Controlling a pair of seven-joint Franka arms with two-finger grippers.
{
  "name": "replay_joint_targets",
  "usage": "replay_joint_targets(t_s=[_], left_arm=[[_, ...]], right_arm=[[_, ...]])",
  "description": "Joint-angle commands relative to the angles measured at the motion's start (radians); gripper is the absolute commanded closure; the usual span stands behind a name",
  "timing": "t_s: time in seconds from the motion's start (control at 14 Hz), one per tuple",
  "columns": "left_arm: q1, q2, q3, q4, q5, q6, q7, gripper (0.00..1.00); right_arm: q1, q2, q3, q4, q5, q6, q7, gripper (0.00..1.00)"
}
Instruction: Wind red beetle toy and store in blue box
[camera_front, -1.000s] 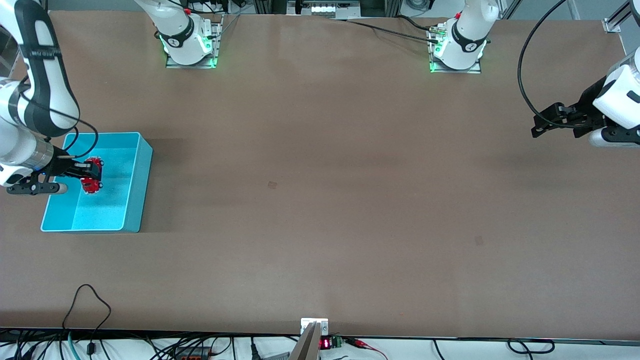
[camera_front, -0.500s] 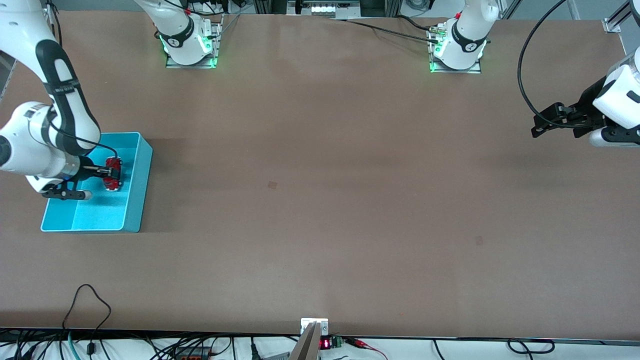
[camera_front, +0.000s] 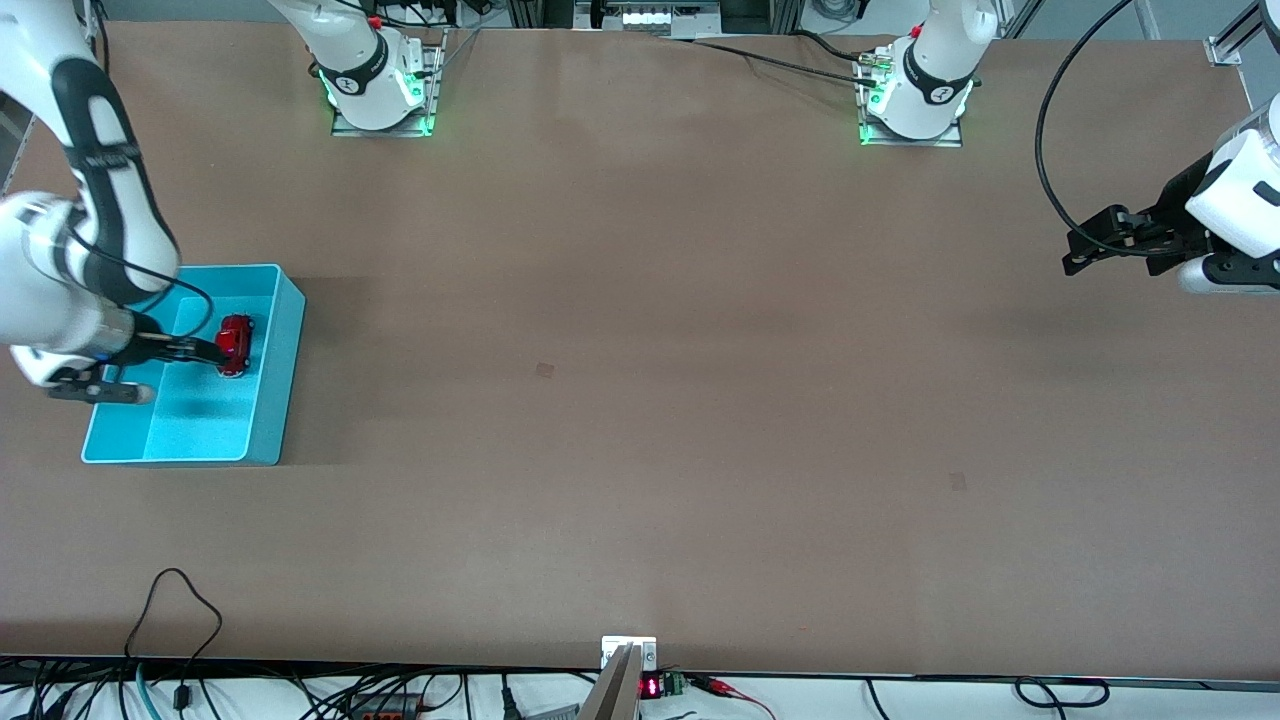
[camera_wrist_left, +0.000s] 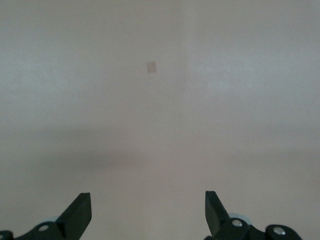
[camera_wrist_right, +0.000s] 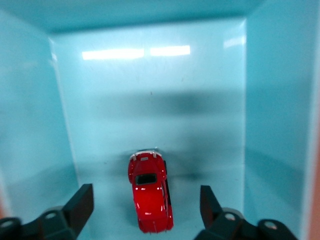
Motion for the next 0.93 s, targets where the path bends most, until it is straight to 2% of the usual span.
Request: replay_joint_targets(t_s=[0.0, 0.29, 0.43, 0.57, 0.86], left_arm=[[0.005, 0.0, -0.011, 0.017, 0.016, -0.001, 0.005, 0.0], [0.008, 0.0, -0.014, 0.014, 0.015, 0.009, 0.005, 0.0], [0.008, 0.0, -0.014, 0.013, 0.015, 0.009, 0.007, 0.0], [0.011, 0.0, -0.014, 0.013, 0.015, 0.009, 0.007, 0.0], [0.014, -0.001, -0.014, 0.011, 0.015, 0.008, 0.01, 0.0]], right_arm=[[0.007, -0.16, 0.006, 0.015, 0.0, -0.105, 0.001, 0.0], [0.007, -0.228, 0.042, 0.181, 0.002, -0.314, 0.006, 0.0], [0.007, -0.235, 0.094, 0.286, -0.005, -0.447, 0.012, 0.0], [0.007, -0.249, 0.119, 0.36, -0.015, -0.556, 0.1, 0.0], [0.016, -0.28, 0.124, 0.397, -0.015, -0.621, 0.127, 0.0]])
